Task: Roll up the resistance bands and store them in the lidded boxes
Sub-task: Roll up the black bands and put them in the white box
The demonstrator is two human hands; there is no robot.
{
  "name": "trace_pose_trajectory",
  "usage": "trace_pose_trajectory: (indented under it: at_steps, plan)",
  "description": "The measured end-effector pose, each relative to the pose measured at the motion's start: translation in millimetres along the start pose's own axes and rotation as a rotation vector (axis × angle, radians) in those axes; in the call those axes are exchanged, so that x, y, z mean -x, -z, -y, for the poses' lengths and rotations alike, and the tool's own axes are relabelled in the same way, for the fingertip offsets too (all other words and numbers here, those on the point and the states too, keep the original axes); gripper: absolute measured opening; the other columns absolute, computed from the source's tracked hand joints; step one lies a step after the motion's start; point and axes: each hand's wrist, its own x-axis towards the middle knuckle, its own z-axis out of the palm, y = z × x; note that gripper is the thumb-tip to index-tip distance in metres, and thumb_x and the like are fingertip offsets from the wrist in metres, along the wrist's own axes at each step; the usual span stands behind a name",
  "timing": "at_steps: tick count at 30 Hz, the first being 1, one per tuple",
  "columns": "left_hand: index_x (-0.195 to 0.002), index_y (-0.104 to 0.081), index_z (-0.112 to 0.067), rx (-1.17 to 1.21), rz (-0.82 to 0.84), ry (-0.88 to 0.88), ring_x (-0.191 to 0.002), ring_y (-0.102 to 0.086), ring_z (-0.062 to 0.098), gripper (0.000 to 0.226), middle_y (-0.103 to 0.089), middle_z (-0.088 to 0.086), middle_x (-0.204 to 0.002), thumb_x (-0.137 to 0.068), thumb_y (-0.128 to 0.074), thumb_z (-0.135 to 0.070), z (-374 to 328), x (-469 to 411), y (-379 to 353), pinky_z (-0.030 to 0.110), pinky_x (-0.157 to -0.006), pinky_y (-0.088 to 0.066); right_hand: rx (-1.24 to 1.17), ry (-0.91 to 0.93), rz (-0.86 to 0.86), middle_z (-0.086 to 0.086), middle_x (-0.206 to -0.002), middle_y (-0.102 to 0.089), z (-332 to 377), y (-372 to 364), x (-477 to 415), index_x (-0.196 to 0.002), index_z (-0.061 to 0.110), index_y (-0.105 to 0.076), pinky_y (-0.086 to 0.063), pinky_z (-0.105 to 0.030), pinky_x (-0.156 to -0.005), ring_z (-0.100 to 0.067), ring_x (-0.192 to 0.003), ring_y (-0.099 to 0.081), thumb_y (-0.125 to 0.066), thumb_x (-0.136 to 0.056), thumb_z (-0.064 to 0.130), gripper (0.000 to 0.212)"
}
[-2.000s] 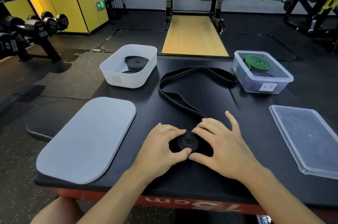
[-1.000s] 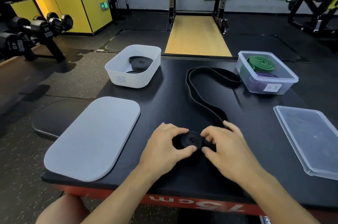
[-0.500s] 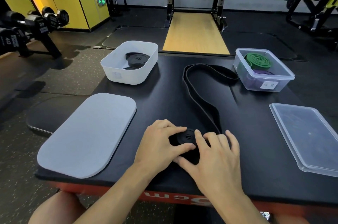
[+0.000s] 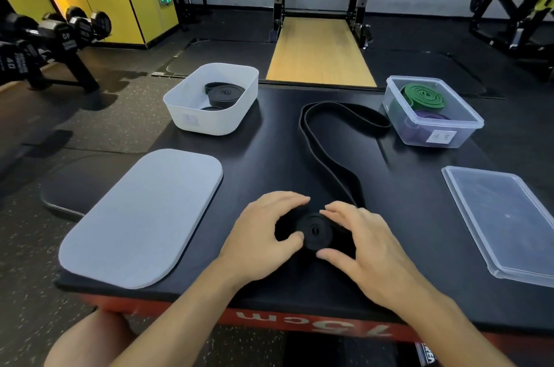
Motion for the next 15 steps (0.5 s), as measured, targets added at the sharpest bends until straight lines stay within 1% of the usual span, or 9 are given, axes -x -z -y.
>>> trace_pose_trajectory:
  at_steps: [1,2,4,6,7,9,11,13,15]
  plan:
    - [-0.144,-0.059,-0.037,-0.009,0.039,-0.021,-0.136,-0.044,-0.008,0.062,-0.057,-0.030,-0.140,-0.082,-0.062,-0.037,-1.2,0.5,1.6,0.024,-0.117,-0.033,0.012,0.022,0.042,0.031,-0.139,-0.047,-1.3,1.0,0.4,-0.141,0.054,-0.021,-0.019,-0.031,-0.123,0.013,-0.133,-0.029,-0.067,-0.092,0.052,0.067]
    - [-0.145,-0.057,-0.038,-0.015,0.075,-0.047,-0.135,-0.046,-0.008,0.065,-0.058,-0.029,-0.140,-0.081,-0.062,-0.036,-2.0,1.3,2.5,0.025,-0.118,-0.032,0.031,0.043,0.076,0.030,-0.144,-0.044,-2.9,-0.1,-0.3,-0.145,0.057,-0.014,-0.011,-0.036,-0.127,0.010,-0.141,-0.024,-0.063,-0.095,0.051,0.070]
    - [-0.146,-0.056,-0.039,-0.032,0.117,-0.077,-0.133,-0.049,-0.007,0.066,-0.059,-0.028,-0.141,-0.080,-0.064,-0.037,-1.5,2.5,3.4,0.025,-0.118,-0.032,0.034,0.053,0.125,0.026,-0.150,-0.039,-5.3,-3.8,-3.1,-0.155,0.055,0.001,-0.013,-0.044,-0.129,-0.007,-0.152,-0.020,-0.054,-0.099,0.052,0.079]
    - [-0.146,-0.057,-0.040,-0.033,0.118,-0.058,-0.135,-0.047,-0.007,0.066,-0.058,-0.026,-0.142,-0.080,-0.067,-0.044,1.3,2.4,3.1,0.028,-0.119,-0.033,0.003,0.079,0.123,0.026,-0.156,-0.032,-8.9,-7.3,-1.1,-0.159,0.051,0.005,-0.017,-0.044,-0.128,-0.010,-0.155,-0.016,-0.053,-0.102,0.043,0.081]
    - [-0.145,-0.058,-0.039,-0.032,0.113,-0.046,-0.135,-0.047,-0.006,0.067,-0.058,-0.026,-0.142,-0.080,-0.068,-0.047,2.1,2.1,2.9,0.030,-0.119,-0.035,-0.023,0.097,0.106,0.027,-0.158,-0.027,-9.4,-8.3,1.4,-0.160,0.050,0.004,-0.018,-0.042,-0.128,-0.008,-0.155,-0.016,-0.055,-0.103,0.038,0.082]
    - [-0.145,-0.057,-0.039,-0.065,0.117,-0.039,-0.133,-0.046,-0.005,0.069,-0.057,-0.026,-0.138,-0.078,-0.069,-0.053,2.1,0.2,1.6,0.032,-0.116,-0.038,-0.092,0.088,0.082,0.031,-0.162,-0.017,-7.1,-7.1,5.8,-0.159,0.052,0.001,-0.020,-0.030,-0.126,0.002,-0.152,-0.019,-0.059,-0.103,0.032,0.085]
    - [-0.145,-0.056,-0.037,-0.130,0.130,-0.046,-0.130,-0.043,-0.005,0.073,-0.054,-0.028,-0.134,-0.075,-0.065,-0.056,-1.1,-1.4,-0.1,0.030,-0.115,-0.037,-0.094,0.053,0.070,0.030,-0.162,-0.018,-7.2,-3.4,5.9,-0.158,0.052,0.000,-0.021,-0.022,-0.123,0.009,-0.145,-0.024,-0.062,-0.100,0.037,0.086]
    - [-0.143,-0.056,-0.036,-0.152,0.126,-0.047,-0.128,-0.042,-0.005,0.073,-0.052,-0.028,-0.131,-0.073,-0.064,-0.058,-3.2,-2.1,-1.2,0.028,-0.113,-0.036,0.066,0.049,0.041,0.027,-0.153,-0.036,-10.4,0.5,2.8,-0.161,0.042,-0.010,-0.014,-0.029,-0.127,0.005,-0.144,-0.030,-0.054,-0.098,0.055,0.078]
    - [-0.137,-0.059,-0.036,-0.149,0.095,-0.046,-0.124,-0.044,-0.004,0.069,-0.054,-0.028,-0.126,-0.071,-0.064,-0.058,-4.1,-1.7,-1.2,0.026,-0.111,-0.037,0.275,0.088,-0.015,0.022,-0.140,-0.050,-13.9,3.3,0.8,-0.158,0.032,-0.031,-0.006,-0.042,-0.129,-0.002,-0.136,-0.043,-0.040,-0.097,0.068,0.071]
